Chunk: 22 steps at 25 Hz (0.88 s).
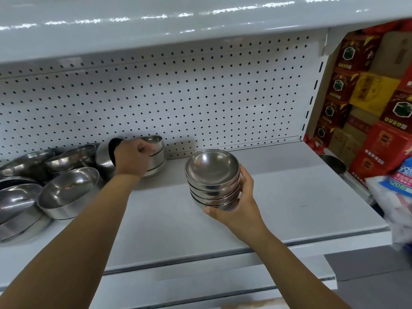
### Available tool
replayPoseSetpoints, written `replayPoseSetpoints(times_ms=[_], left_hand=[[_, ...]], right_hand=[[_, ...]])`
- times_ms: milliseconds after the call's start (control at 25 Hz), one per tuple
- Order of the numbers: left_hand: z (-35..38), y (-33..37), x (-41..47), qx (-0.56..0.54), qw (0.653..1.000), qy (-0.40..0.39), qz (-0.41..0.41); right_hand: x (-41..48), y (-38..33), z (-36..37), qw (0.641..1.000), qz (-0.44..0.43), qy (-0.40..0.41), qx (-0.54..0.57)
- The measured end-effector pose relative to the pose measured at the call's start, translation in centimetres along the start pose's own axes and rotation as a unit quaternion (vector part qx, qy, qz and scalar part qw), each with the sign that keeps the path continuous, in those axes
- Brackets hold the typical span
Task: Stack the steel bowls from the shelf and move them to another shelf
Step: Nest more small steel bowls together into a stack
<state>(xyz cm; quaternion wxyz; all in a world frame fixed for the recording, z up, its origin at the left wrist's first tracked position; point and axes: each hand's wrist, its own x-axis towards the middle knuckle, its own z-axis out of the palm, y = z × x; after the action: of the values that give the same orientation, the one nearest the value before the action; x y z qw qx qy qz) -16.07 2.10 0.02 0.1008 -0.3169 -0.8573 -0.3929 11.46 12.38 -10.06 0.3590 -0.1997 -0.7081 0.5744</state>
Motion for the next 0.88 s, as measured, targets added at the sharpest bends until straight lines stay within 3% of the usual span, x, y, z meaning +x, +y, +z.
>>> replayPoseSetpoints(times_ms=[320, 600, 880], left_hand=[[-1.7, 4.8, -2.4, -0.122, 0.990, 0.057, 0.042], [-2.4, 9.6, -8.0, -0.253, 0.960, -0.045, 0.114], [-1.5, 9.4, -10.5, -0.178, 0.959, -0.119, 0.184]], right_hand=[[0.0, 0.1, -0.1, 1.000, -0.001, -0.003, 0.004], [-0.1, 0.1, 0.0, 1.000, -0.008, 0.001, -0.009], [-0.1, 0.0, -0.1, 1.000, -0.014, 0.004, -0.019]])
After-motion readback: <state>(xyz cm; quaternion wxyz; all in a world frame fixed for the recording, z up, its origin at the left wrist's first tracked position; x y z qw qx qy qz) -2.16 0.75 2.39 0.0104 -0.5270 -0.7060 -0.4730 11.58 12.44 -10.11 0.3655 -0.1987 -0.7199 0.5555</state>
